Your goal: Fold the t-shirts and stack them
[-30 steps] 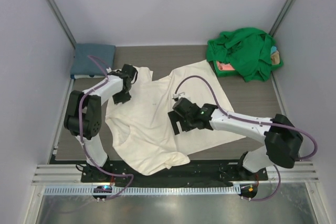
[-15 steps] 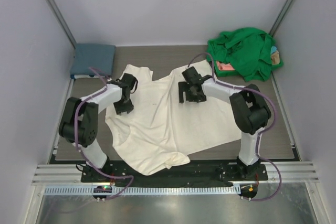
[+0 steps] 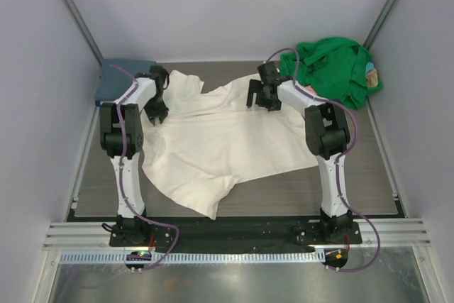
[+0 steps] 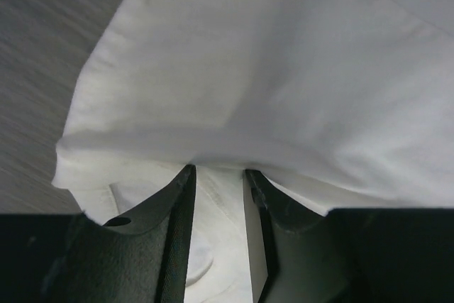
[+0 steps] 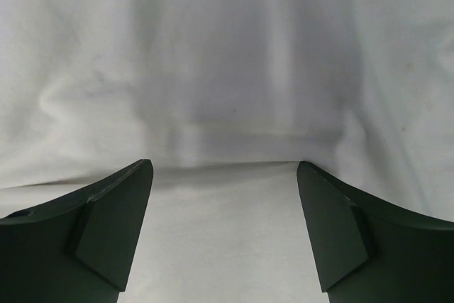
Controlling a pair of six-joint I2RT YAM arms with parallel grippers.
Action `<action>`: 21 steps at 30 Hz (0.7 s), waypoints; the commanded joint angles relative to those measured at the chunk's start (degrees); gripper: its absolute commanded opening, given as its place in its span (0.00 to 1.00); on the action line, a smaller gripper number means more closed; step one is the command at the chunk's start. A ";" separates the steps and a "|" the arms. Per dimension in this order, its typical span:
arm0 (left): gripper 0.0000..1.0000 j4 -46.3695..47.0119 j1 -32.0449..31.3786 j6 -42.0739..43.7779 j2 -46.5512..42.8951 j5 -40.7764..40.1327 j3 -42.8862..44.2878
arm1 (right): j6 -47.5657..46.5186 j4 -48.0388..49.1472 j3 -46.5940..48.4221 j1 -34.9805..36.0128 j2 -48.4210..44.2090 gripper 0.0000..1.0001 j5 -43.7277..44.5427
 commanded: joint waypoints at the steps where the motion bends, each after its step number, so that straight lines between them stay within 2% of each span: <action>1: 0.34 -2.67 3.69 3.00 11.41 -2.60 14.61 | 0.64 -3.96 4.98 -1.72 8.38 0.90 -1.96; 3: 0.33 -6.35 4.05 4.06 16.27 -3.04 23.96 | 0.56 -5.28 9.54 -1.81 10.06 0.90 -2.32; 4: 0.33 -7.59 4.05 5.02 20.47 -3.22 32.54 | 0.56 -5.81 10.52 -1.81 11.11 0.90 -4.67; 5: 0.34 -9.08 4.05 5.90 22.25 -2.87 37.58 | 0.56 -5.99 11.23 -1.81 11.29 0.90 -5.48; 8: 0.39 -16.29 3.00 6.78 23.68 -1.55 46.84 | 0.03 -6.43 11.59 -1.73 9.72 0.91 -7.15; 10: 0.44 -14.65 1.50 7.40 18.52 -3.30 41.01 | -0.41 -6.26 10.36 -1.55 8.23 0.92 -7.68; 11: 0.48 -12.98 0.02 7.40 11.00 -3.57 32.36 | -0.67 -6.26 9.92 -1.38 6.22 0.93 -8.29; 12: 0.50 -9.74 -0.69 6.79 7.19 -3.57 27.05 | -1.28 -6.26 9.13 -1.20 5.15 0.93 -8.39; 13: 0.52 -8.41 -1.40 6.27 3.50 -3.66 22.73 | -1.55 -6.26 8.78 -1.02 3.84 0.93 -8.39; 14: 0.54 -7.52 -3.06 5.82 -4.11 -3.84 19.04 | -1.90 -6.26 8.34 -1.02 1.65 0.94 -8.56; 15: 0.55 -6.99 -3.94 4.52 -7.41 -4.53 12.04 | -2.34 -6.26 7.29 -1.02 0.06 0.95 -8.47; 17: 0.59 -6.55 -6.93 3.72 -14.70 -7.26 5.50 | -2.52 -6.43 5.79 -0.93 -3.01 0.96 -8.13; 20: 0.58 -5.41 -10.27 0.91 -31.37 -8.50 -7.42 | -1.12 -4.95 -3.57 -0.76 -13.44 0.97 -5.32; 21: 0.58 -5.40 -10.89 -0.06 -34.31 -8.15 -10.50 | -0.59 -3.63 -6.66 -0.76 -15.75 0.97 -4.61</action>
